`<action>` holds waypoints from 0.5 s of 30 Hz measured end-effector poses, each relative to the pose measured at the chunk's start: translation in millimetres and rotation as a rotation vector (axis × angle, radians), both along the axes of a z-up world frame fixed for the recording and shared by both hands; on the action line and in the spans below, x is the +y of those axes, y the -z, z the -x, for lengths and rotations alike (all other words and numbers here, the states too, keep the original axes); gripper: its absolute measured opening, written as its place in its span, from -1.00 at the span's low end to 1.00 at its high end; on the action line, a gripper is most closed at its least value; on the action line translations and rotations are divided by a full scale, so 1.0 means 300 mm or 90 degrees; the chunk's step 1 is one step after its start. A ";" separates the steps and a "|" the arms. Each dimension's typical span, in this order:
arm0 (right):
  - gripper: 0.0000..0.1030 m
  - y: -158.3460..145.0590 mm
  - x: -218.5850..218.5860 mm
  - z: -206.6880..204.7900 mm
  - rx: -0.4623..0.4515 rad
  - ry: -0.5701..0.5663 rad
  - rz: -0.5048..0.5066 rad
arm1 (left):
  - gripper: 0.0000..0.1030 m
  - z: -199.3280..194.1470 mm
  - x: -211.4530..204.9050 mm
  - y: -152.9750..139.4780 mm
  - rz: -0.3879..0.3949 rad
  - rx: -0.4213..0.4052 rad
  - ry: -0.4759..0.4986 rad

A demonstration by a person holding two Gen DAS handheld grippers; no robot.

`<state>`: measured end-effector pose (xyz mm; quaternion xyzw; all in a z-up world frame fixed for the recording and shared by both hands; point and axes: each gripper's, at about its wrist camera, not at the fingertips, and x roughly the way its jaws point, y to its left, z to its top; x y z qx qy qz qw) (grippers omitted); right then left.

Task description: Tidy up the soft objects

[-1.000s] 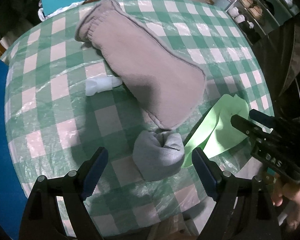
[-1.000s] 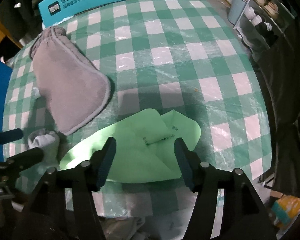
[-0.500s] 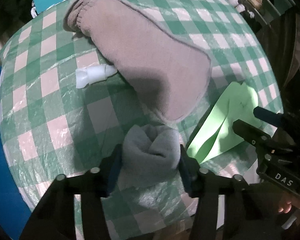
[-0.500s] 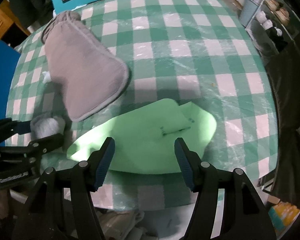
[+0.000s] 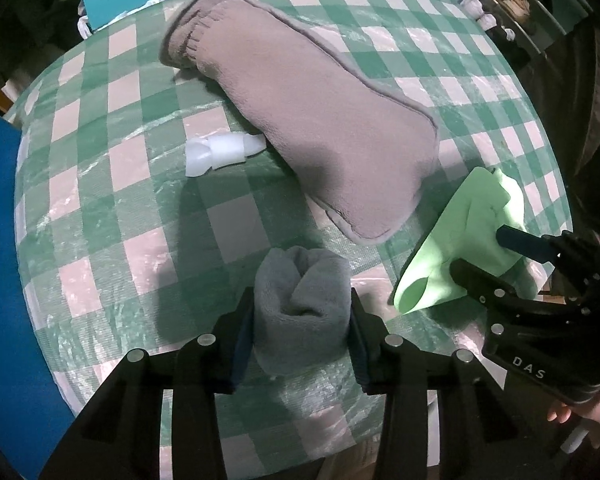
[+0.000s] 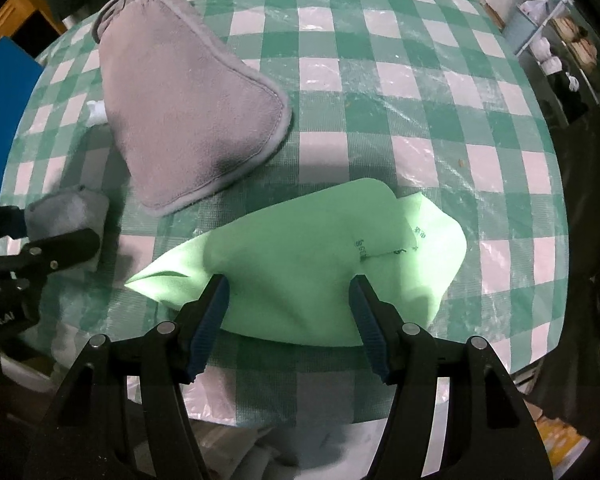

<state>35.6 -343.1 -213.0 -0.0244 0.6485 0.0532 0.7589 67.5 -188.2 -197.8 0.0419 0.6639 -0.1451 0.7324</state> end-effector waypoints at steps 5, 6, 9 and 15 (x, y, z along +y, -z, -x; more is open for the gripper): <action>0.20 0.006 0.021 0.015 -0.010 -0.004 0.012 | -0.19 0.014 0.048 -0.034 -0.002 -0.003 0.002; 0.17 0.006 0.023 0.016 -0.009 -0.004 0.010 | -0.19 0.015 0.047 -0.039 -0.002 -0.003 0.001; -0.16 0.002 0.039 0.019 -0.010 -0.014 0.004 | -0.19 0.015 0.054 -0.048 -0.002 -0.003 0.001; -0.87 -0.011 0.026 0.021 -0.007 0.000 -0.006 | -0.19 0.006 0.054 -0.065 -0.003 -0.006 -0.002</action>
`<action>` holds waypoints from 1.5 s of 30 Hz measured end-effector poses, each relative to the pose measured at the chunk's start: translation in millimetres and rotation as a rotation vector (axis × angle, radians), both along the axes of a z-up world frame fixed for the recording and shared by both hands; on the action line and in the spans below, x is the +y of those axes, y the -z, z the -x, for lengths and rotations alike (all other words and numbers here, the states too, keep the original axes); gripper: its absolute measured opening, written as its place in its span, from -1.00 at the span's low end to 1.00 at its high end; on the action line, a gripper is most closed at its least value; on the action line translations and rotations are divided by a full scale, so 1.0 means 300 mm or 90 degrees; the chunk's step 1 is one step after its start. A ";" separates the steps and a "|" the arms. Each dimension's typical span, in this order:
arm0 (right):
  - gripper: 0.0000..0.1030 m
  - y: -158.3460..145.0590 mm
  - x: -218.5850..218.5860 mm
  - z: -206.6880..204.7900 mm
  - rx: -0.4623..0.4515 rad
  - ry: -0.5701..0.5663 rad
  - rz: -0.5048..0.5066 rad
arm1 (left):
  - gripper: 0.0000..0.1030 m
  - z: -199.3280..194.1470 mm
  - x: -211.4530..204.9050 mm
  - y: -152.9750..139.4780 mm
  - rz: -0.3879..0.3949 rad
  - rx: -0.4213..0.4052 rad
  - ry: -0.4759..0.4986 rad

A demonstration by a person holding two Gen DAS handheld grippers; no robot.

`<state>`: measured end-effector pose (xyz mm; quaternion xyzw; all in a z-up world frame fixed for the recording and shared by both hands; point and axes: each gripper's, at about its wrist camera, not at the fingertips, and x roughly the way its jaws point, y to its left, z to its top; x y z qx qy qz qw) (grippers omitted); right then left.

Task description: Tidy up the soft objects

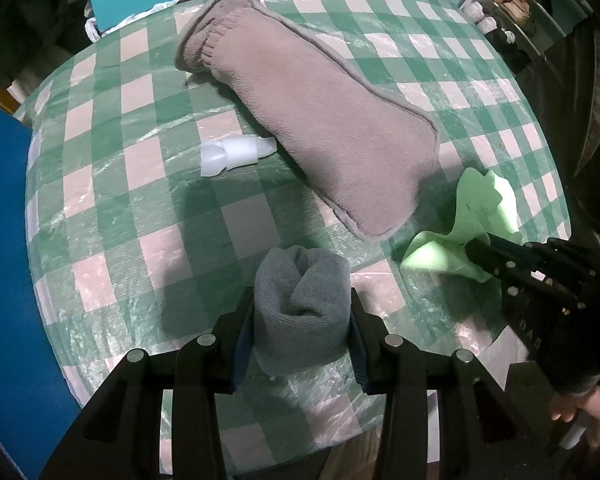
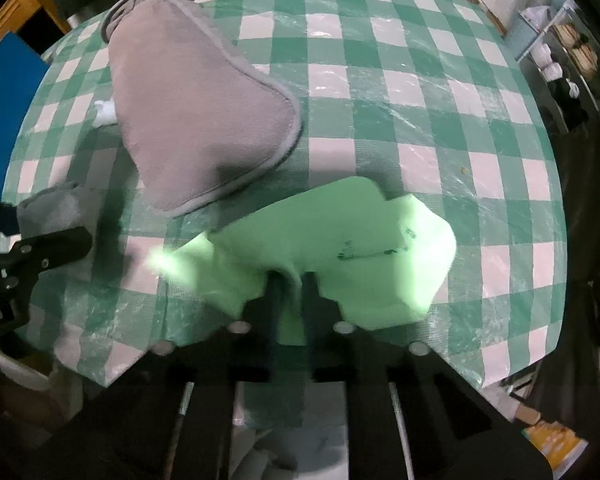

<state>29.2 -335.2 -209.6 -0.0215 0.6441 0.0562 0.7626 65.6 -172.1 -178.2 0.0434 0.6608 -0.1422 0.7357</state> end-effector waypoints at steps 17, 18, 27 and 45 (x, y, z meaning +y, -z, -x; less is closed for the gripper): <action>-0.93 -0.156 0.016 -0.001 -0.070 0.009 -0.031 | -0.19 0.044 0.057 -0.126 -0.003 -0.064 -0.005; -0.93 -0.172 0.012 -0.005 -0.076 0.008 -0.034 | -0.19 0.044 0.063 -0.135 -0.003 -0.069 -0.006; -0.94 -0.282 0.035 -0.009 -0.128 -0.002 -0.050 | -0.19 0.052 0.120 -0.218 -0.002 -0.110 -0.025; -0.94 -0.459 0.183 -0.009 -0.199 -0.060 -0.076 | -0.19 0.086 0.258 -0.356 -0.040 -0.195 -0.054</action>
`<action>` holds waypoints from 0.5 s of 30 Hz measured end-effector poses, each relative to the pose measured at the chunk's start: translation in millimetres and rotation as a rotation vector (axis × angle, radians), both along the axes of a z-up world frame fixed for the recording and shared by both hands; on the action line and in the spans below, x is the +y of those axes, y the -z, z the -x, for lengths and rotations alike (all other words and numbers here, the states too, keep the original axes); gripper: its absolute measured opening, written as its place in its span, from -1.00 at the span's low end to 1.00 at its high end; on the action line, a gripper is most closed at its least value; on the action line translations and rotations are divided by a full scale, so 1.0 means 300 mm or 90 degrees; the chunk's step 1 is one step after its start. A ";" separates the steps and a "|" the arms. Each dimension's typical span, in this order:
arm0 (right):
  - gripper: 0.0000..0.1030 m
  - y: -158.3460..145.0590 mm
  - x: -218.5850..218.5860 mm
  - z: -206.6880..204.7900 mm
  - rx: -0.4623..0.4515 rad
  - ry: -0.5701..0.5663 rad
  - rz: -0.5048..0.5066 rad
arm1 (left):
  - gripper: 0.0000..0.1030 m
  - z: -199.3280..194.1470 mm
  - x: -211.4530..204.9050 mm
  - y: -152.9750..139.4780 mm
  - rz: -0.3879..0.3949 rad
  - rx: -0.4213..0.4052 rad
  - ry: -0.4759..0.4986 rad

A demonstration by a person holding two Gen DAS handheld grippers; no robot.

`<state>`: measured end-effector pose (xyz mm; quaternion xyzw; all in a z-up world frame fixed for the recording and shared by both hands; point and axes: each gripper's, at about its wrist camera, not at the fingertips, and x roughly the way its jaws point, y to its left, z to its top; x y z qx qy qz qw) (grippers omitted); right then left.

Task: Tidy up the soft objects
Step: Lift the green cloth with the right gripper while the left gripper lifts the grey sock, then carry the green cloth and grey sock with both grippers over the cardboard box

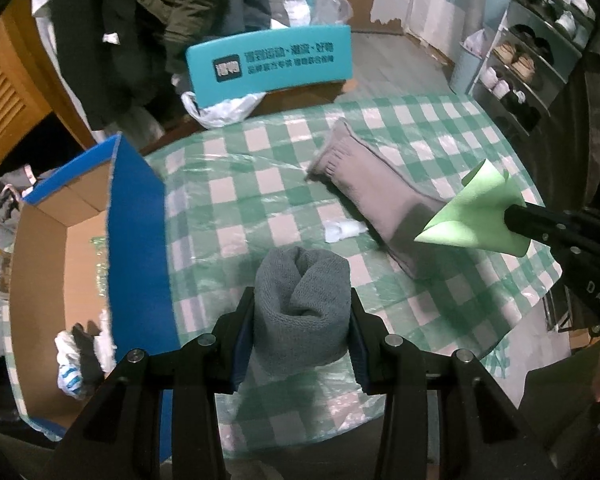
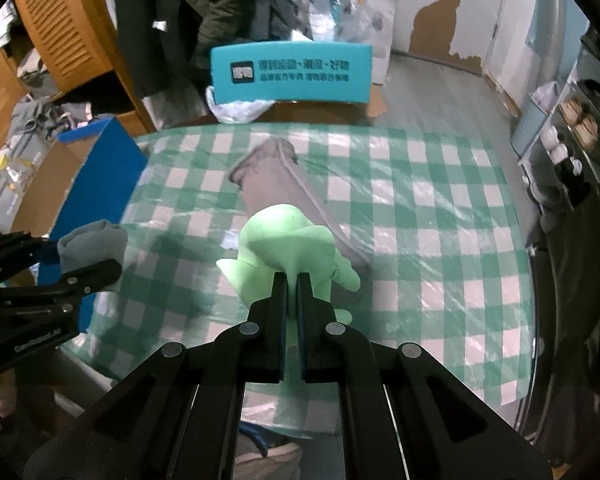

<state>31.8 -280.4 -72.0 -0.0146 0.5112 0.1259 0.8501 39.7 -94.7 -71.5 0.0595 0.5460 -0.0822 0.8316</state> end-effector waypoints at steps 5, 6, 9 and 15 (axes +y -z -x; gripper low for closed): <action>-0.94 -0.038 0.048 -0.002 -0.016 -0.018 -0.004 | -0.19 0.004 0.036 -0.029 -0.005 -0.017 -0.012; -0.94 -0.045 0.057 -0.002 -0.018 -0.021 -0.005 | -0.19 0.005 0.043 -0.032 -0.006 -0.019 -0.014; -0.94 -0.065 0.086 -0.004 -0.025 -0.032 -0.008 | -0.19 0.010 0.065 -0.046 -0.008 -0.027 -0.021; -0.94 -0.107 0.152 -0.007 -0.041 -0.056 -0.010 | -0.19 0.026 0.117 -0.083 -0.014 -0.047 -0.033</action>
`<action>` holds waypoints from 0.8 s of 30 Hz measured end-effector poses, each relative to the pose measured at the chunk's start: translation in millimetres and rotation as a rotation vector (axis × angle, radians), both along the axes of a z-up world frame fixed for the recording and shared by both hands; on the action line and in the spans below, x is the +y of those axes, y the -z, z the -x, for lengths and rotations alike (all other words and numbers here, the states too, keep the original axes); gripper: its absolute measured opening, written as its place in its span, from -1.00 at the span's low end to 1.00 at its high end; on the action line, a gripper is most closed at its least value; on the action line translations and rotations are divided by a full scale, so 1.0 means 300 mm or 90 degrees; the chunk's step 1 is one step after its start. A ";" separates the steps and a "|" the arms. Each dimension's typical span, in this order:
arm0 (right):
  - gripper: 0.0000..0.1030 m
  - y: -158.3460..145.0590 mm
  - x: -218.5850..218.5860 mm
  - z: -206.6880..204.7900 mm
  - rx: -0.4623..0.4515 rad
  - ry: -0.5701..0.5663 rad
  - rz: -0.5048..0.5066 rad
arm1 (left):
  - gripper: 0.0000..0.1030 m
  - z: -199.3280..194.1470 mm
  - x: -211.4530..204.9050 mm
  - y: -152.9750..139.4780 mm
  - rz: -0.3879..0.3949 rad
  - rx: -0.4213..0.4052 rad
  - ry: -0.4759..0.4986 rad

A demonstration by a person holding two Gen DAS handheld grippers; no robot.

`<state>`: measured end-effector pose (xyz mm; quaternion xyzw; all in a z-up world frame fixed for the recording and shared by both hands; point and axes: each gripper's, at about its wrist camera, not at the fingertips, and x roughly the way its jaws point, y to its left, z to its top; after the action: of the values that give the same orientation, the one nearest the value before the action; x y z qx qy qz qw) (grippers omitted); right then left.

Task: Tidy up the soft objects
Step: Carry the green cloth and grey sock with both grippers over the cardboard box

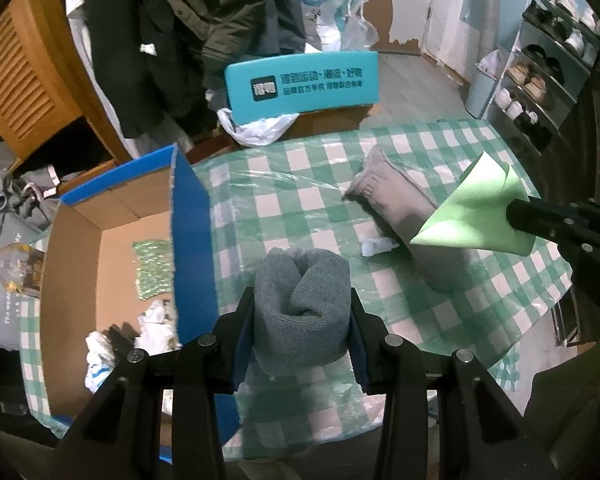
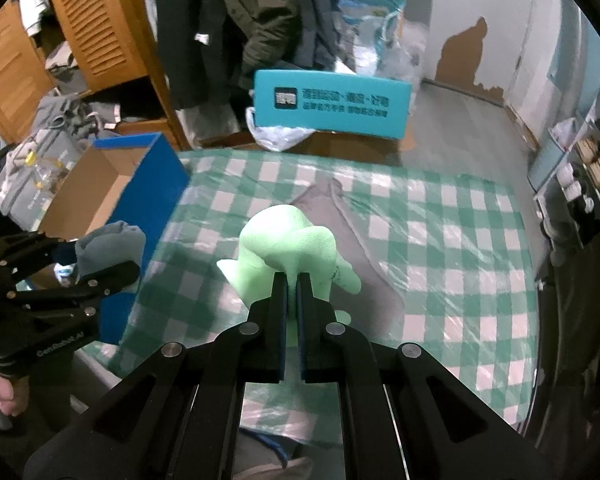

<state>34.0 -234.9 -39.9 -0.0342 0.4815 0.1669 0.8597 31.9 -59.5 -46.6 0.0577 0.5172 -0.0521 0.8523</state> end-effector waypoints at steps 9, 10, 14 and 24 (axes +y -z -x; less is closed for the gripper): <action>-0.94 -0.039 0.097 -0.009 -0.016 -0.036 0.002 | -0.19 0.017 0.094 -0.051 -0.014 -0.030 -0.030; -0.94 -0.044 0.109 -0.010 -0.017 -0.040 0.002 | -0.19 0.018 0.104 -0.055 -0.014 -0.032 -0.032; -0.94 -0.064 0.161 -0.017 -0.024 -0.057 0.000 | -0.19 0.023 0.143 -0.069 -0.014 -0.040 -0.044; -0.94 -0.086 0.299 -0.027 -0.029 -0.101 0.000 | -0.19 0.043 0.269 -0.091 -0.012 -0.052 -0.083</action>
<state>41.9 -145.1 -14.2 -0.0763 0.4576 0.2336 0.8545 19.1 21.3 -19.5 0.0342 0.4850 0.0107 0.8738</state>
